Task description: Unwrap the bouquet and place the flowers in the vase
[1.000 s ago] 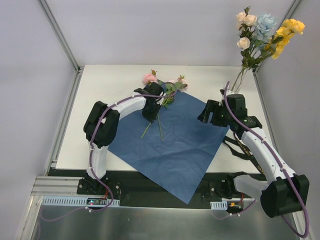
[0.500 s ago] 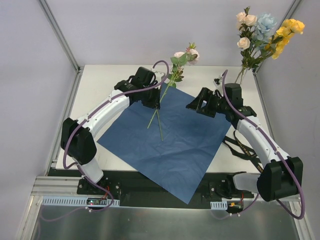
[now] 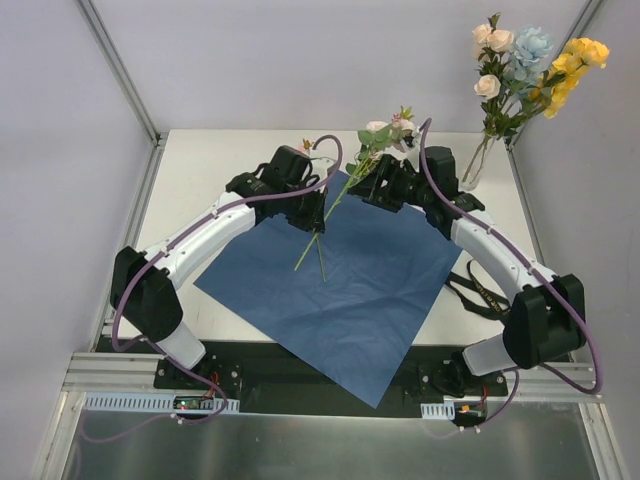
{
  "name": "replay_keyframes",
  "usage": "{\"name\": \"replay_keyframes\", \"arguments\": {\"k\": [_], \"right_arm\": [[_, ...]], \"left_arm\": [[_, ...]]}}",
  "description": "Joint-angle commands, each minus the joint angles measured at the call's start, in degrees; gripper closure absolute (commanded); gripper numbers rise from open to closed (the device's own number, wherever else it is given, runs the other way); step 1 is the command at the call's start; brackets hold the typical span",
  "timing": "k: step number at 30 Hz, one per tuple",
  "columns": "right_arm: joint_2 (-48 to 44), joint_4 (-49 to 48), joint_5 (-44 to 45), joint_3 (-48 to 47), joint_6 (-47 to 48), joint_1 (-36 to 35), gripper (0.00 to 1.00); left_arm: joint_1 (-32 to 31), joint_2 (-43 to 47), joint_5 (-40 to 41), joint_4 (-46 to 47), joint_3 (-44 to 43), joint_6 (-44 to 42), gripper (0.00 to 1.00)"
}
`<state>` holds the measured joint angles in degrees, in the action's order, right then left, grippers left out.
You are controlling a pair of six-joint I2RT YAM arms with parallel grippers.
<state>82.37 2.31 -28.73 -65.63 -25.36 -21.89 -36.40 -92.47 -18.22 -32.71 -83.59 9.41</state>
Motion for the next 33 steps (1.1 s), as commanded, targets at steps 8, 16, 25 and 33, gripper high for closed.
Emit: {"name": "replay_keyframes", "arguments": {"k": [8, 16, 25, 33], "right_arm": [[4.2, -7.7, 3.5, -4.3, -7.0, -1.2, 0.61], [2.8, -9.2, 1.9, -2.1, -8.3, -2.5, 1.00], [-2.6, 18.5, 26.7, -22.1, 25.0, -0.2, 1.00], [-7.3, 22.2, 43.5, -35.2, 41.6, 16.7, 0.99]], "left_arm": [[-2.6, 5.8, -0.9, 3.6, 3.9, -3.3, 1.00], [-3.6, 6.7, 4.0, 3.7, 4.7, -3.8, 1.00], [-3.5, 7.4, 2.5, 2.5, 4.0, -4.7, 0.34], [-3.5, 7.5, 2.8, 2.5, 4.6, -5.5, 0.23]]}}
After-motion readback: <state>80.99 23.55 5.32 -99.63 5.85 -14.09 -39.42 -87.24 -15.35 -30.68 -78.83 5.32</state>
